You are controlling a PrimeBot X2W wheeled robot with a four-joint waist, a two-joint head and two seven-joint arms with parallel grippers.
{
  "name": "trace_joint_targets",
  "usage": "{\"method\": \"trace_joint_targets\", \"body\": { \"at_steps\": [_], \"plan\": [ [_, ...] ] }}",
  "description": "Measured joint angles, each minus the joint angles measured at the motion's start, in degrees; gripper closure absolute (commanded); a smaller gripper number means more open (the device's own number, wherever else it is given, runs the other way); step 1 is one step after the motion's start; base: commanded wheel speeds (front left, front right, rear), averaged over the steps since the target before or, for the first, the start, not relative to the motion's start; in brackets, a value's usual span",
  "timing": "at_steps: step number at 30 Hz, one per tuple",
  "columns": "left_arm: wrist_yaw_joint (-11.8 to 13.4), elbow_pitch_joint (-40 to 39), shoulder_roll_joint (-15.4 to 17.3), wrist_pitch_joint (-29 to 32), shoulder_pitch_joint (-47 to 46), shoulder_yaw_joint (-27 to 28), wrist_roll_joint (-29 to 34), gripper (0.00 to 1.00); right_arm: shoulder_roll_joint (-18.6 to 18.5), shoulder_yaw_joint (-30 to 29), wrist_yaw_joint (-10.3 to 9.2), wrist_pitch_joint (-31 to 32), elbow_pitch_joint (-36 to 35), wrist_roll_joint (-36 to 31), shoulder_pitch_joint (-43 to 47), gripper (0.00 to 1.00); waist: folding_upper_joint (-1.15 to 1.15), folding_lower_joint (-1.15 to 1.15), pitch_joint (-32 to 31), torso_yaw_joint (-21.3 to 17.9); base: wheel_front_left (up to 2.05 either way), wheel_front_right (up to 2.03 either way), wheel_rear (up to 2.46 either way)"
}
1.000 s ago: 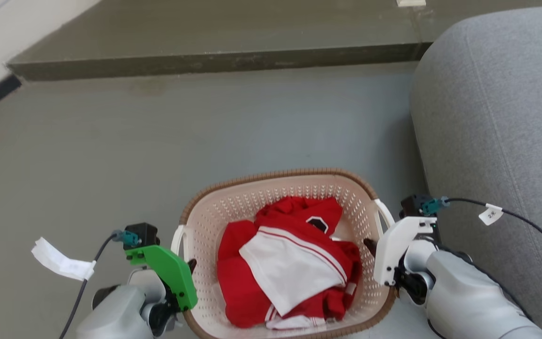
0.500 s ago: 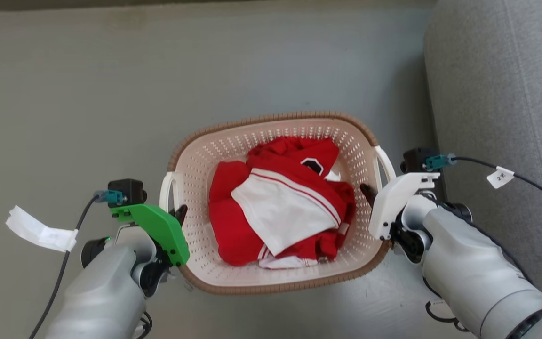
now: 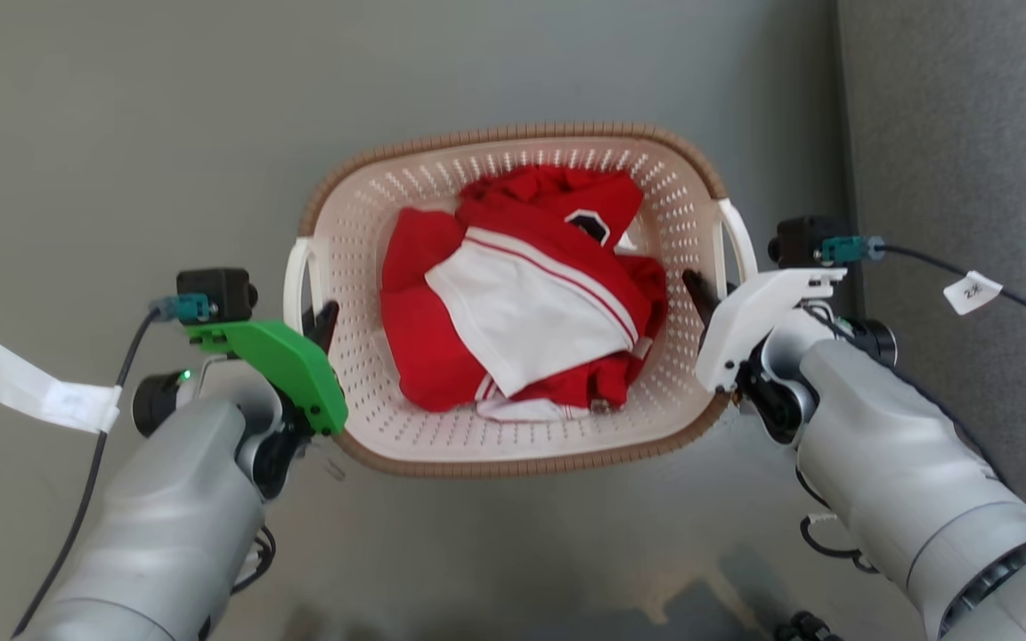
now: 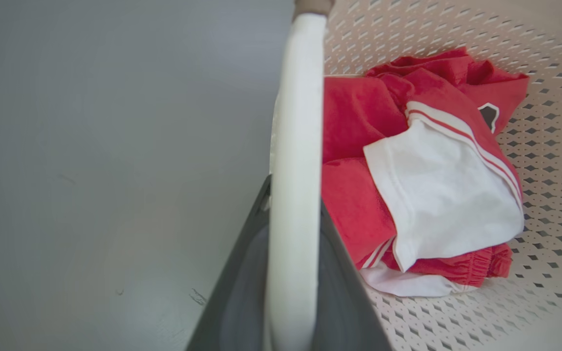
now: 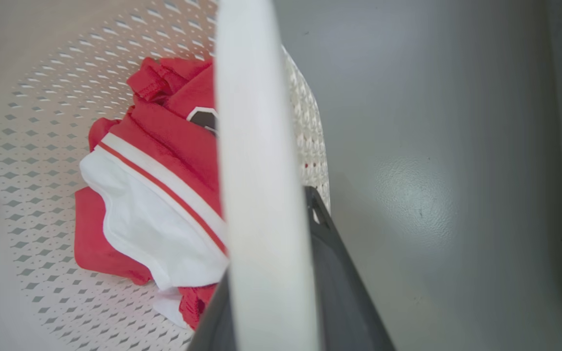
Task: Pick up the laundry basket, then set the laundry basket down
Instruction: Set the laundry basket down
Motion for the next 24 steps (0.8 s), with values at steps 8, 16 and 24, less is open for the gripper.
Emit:
{"method": "trace_joint_targets", "body": {
  "at_steps": [8, 16, 24],
  "plan": [
    [-0.01, -0.07, 0.32, -1.31, -3.33, -0.11, 0.60, 1.00, 0.13, -0.34, 0.02, -2.24, 0.48, -0.01, -2.61, 1.00, 0.00, 0.00, 5.65, -0.14, 0.00, 0.00, 0.00],
    [-0.01, -0.02, 0.46, -2.46, -6.17, -0.27, 0.97, 1.00, 0.14, -0.56, 0.03, -3.79, 0.81, 0.01, -5.14, 1.00, 0.00, 0.00, 10.98, -0.07, 0.00, 0.00, 0.00],
    [-0.01, 0.12, 0.49, -4.16, -9.15, -0.31, 1.10, 1.00, 0.08, -0.35, 0.07, -5.77, 1.26, -0.18, -7.83, 1.00, 0.00, 0.00, 16.06, 0.04, 0.00, 0.00, 0.00]
  ]
}}
